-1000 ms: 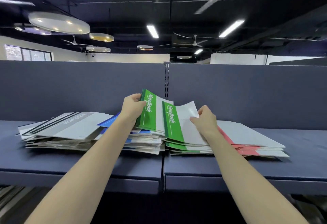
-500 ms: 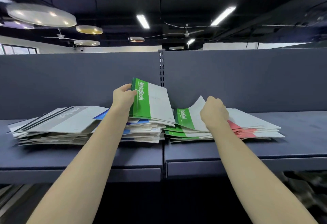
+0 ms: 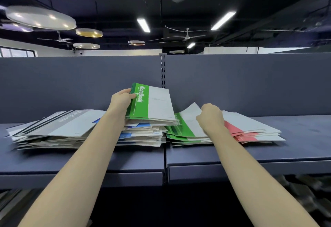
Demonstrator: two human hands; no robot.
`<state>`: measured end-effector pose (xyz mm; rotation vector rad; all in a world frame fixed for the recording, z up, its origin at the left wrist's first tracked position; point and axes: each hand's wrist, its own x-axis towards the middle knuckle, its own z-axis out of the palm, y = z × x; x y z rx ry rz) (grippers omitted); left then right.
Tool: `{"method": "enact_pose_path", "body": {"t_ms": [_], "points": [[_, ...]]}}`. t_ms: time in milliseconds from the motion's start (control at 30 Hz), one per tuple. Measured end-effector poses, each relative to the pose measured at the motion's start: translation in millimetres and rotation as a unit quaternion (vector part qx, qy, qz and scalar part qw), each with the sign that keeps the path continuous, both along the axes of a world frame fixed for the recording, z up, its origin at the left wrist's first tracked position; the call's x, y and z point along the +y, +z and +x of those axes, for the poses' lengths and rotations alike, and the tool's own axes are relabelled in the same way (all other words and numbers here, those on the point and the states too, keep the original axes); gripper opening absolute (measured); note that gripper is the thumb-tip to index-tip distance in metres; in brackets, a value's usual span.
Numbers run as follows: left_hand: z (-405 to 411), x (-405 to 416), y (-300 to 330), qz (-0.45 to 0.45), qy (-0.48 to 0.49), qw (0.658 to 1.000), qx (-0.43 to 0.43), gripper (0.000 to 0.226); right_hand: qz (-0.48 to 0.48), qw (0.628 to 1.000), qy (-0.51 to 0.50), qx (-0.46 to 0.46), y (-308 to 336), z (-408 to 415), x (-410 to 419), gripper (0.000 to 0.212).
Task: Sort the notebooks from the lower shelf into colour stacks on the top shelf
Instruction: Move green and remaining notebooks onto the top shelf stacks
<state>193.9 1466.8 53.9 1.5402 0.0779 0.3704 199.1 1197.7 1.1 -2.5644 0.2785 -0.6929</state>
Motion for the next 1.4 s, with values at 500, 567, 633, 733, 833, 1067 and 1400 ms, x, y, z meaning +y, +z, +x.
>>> {"method": "enact_pose_path", "body": {"t_ms": [500, 567, 633, 733, 833, 1067, 1400], "points": [[3.8, -10.3, -5.2, 0.058, -0.030, 0.996, -0.058, 0.022, 0.218, 0.961, 0.163, -0.045, 10.5, -9.1, 29.7, 0.055], [3.9, -11.1, -5.3, 0.070, -0.032, 0.995, -0.068, 0.024, 0.252, 0.944, 0.214, -0.014, 12.0, -12.0, 39.0, 0.051], [4.6, -10.9, -5.7, 0.077, -0.029, 0.994, -0.072, 0.025, 0.245, 0.943, 0.225, 0.006, 10.0, -11.0, 41.6, 0.039], [4.1, -10.4, -6.5, 0.071, -0.027, 0.994, -0.075, 0.031, 0.366, 0.894, 0.257, 0.019, 13.6, -8.7, 37.5, 0.025], [2.6, -10.8, -7.6, 0.069, -0.029, 0.994, -0.084, 0.034, 0.423, 0.867, 0.262, 0.021, 15.6, -9.7, 31.1, 0.011], [3.6, -9.6, -7.5, 0.053, -0.009, 0.996, -0.072, 0.036, 0.264, 0.960, 0.070, -0.052, 14.9, -7.9, 1.2, 0.028], [1.8, -11.0, -7.7, 0.046, 0.014, 0.996, -0.076, 0.031, 0.045, 0.999, -0.015, -0.021, 10.1, -14.3, -4.4, 0.019]]}}
